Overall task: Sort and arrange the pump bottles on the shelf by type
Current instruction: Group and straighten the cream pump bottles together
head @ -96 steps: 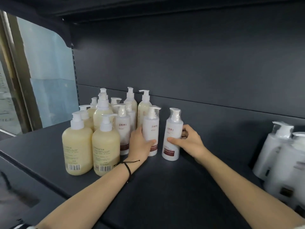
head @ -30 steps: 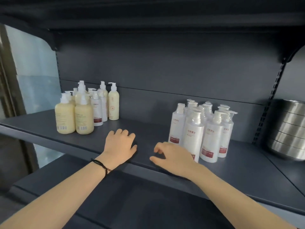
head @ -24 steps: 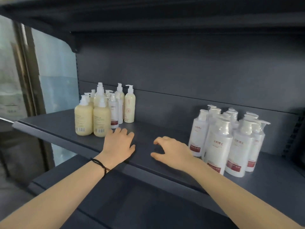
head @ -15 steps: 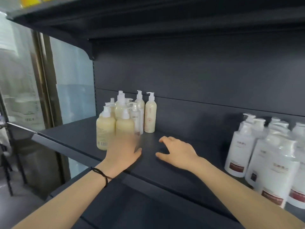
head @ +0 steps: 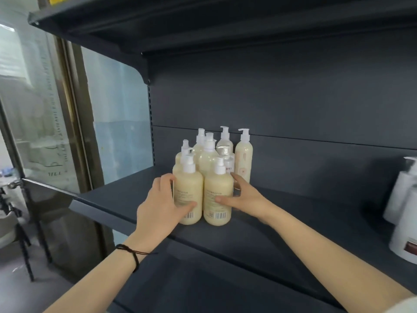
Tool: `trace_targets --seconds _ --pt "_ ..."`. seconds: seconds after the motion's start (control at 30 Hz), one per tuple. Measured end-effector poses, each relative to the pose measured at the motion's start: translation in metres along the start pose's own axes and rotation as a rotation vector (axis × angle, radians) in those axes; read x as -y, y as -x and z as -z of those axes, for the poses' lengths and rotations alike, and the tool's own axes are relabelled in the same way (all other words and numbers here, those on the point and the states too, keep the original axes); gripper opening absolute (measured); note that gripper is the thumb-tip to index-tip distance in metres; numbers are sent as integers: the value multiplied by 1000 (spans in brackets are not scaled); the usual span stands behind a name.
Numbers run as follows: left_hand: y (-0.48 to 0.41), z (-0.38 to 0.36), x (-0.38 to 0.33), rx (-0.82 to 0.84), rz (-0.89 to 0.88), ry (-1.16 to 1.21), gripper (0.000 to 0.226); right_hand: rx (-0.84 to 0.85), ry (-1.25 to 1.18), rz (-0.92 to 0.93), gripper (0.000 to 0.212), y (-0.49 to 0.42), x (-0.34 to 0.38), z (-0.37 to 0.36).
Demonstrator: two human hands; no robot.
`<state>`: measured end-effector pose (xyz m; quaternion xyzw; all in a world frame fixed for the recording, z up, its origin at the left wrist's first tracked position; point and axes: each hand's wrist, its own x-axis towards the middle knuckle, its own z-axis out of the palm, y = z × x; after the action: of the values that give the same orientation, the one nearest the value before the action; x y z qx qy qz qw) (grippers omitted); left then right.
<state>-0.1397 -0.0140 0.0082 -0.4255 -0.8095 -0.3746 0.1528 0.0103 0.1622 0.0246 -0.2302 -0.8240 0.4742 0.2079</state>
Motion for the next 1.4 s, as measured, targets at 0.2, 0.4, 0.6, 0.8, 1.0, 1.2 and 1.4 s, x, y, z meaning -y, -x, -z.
trace_targets --seconds 0.2,0.4,0.6,0.8,1.0,1.2,1.4 --pt "-5 -10 4 48 64 275 76 127 -104 53 97 -7 0 -8" --pt "-9 1 26 5 107 340 72 88 -108 116 87 -21 6 -35" --pt "-26 5 49 25 121 338 73 99 -120 122 89 -43 14 -56" --pt "-46 1 71 -8 129 310 73 83 -121 109 88 -68 23 -75" --pt "-71 -4 86 34 119 306 72 88 -55 83 94 -90 32 -84" --pt "-62 9 67 -83 87 -60 55 3 193 102 59 -75 31 -67" --pt "-39 8 4 -7 -350 -326 42 -102 514 169 29 -41 8 -17"
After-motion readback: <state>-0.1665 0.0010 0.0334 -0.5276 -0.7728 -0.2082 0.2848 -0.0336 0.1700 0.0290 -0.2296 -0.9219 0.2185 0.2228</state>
